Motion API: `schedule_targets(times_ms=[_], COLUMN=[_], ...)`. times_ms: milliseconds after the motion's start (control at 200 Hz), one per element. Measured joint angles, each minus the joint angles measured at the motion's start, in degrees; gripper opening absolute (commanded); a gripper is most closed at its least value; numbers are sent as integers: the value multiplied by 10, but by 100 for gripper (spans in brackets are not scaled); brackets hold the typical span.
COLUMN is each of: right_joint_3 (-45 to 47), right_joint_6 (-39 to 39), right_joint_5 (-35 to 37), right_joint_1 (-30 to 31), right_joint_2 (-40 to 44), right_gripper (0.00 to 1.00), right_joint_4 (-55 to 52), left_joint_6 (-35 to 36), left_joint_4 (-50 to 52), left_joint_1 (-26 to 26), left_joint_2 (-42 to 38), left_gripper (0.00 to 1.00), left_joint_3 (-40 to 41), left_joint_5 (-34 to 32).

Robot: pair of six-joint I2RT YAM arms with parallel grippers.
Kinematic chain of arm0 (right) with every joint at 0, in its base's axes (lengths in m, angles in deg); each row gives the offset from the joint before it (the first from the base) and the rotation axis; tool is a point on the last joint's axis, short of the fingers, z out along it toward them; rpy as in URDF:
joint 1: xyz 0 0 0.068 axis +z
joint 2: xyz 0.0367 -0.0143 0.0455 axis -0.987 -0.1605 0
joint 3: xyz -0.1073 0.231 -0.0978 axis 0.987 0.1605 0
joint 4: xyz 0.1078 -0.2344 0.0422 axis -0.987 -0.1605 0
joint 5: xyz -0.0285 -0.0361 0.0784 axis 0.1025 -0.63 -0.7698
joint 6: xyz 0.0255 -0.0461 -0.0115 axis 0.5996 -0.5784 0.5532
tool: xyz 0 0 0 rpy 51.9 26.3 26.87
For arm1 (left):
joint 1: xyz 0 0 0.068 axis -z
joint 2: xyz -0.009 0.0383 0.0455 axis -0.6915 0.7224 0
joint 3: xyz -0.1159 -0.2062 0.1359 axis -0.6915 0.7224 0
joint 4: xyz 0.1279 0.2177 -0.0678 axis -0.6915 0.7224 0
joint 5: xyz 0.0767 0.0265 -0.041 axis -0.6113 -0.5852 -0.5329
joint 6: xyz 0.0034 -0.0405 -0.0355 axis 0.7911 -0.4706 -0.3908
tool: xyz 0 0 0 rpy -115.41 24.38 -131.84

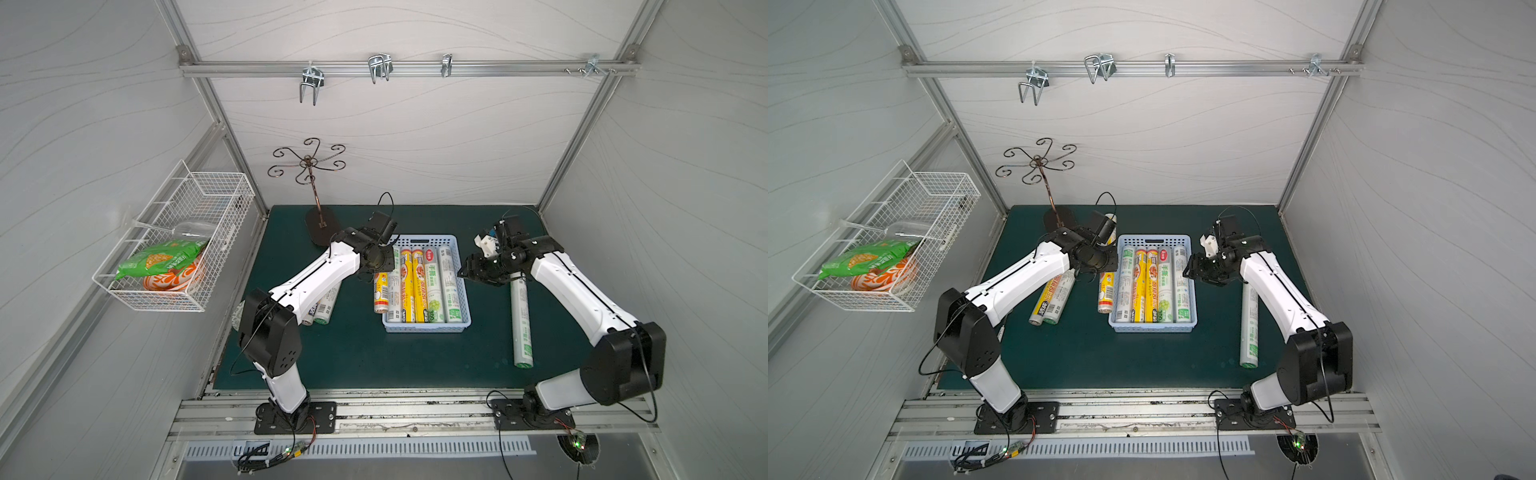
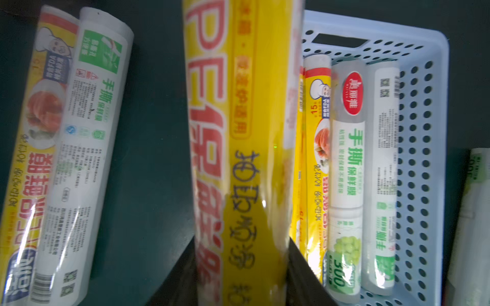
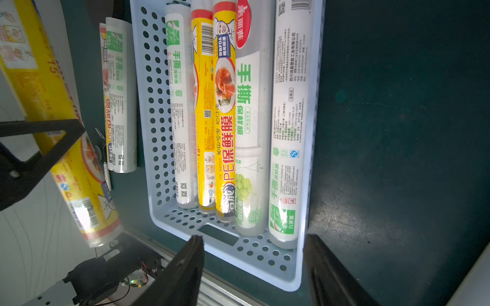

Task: Put the plastic wrap into the basket
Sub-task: Place the plastic wrap in the basket.

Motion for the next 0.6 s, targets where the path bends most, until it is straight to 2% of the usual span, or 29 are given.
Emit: schedule_targets(times_ms=[325, 595], right_joint_3=[13, 18], right_joint_6=[1, 9], right_joint_5=[6, 8], right_joint_1=[0, -1], right_joint_2=[1, 2], right_gripper=[64, 64], right_joint_4=[1, 2], left_joint_6=[-32, -41], left_joint_4=[-7, -11], left_joint_1=[39, 52], left_joint_2=[42, 114], left_gripper=[37, 38], left_joint_3=[-37, -56], left_joint_5=[1, 6])
